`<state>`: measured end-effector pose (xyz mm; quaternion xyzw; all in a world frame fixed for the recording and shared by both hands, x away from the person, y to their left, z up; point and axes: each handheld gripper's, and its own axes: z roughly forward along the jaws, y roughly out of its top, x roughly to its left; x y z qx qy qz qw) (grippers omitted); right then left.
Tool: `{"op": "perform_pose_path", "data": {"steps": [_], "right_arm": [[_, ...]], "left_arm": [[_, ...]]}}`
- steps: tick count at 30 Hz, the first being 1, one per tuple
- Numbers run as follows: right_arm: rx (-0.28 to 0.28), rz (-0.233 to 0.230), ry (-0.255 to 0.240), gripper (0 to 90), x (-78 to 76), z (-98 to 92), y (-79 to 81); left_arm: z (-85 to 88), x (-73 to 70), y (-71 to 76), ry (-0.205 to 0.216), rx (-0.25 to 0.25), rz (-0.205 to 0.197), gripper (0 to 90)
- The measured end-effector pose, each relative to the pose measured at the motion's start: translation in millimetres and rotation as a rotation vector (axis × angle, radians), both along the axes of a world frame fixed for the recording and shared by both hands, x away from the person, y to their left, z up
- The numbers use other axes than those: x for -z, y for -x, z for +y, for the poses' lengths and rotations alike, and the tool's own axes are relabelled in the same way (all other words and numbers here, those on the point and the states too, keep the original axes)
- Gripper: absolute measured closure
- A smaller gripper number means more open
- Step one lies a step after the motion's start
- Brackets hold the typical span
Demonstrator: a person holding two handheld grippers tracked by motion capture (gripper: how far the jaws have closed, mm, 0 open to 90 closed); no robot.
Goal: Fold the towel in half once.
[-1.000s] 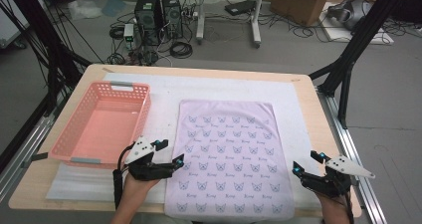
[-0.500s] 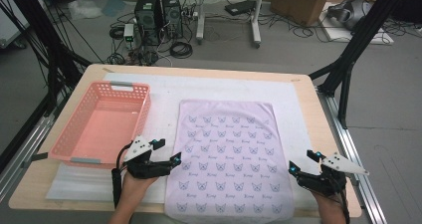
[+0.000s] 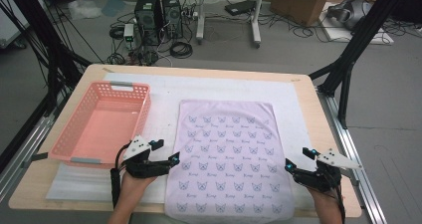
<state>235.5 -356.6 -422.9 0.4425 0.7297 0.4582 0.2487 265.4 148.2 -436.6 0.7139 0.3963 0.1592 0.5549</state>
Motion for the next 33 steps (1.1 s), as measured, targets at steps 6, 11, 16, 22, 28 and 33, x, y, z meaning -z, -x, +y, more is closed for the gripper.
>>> {"op": "perform_pose_path", "data": {"steps": [6,11,16,22,28,33], "right_arm": [[-0.007,0.043,0.021,20.3,6.6,2.5,-12.5],[0.01,0.07,-0.008,20.7,10.1,-5.6,-24.0],[0.024,0.095,-0.032,22.6,9.1,-11.1,-44.0],[0.039,0.155,-0.026,18.5,10.4,-9.1,-76.8],[0.069,0.204,0.003,18.6,12.4,-3.8,-107.5],[0.057,0.252,0.043,22.7,16.9,3.9,-128.5]], "left_arm": [[-7.5,2.5,-14.0,-0.027,0.002,0.023,22.4],[-19.7,7.5,-34.9,-0.048,0.0,0.064,23.2],[-28.7,7.6,-58.0,-0.096,-0.023,0.1,27.6],[-29.3,8.4,-91.2,-0.097,-0.102,0.146,30.0],[-35.9,10.8,-115.1,-0.146,-0.114,0.205,32.5],[-41.1,15.2,-126.4,-0.198,-0.146,0.214,31.9]]}}
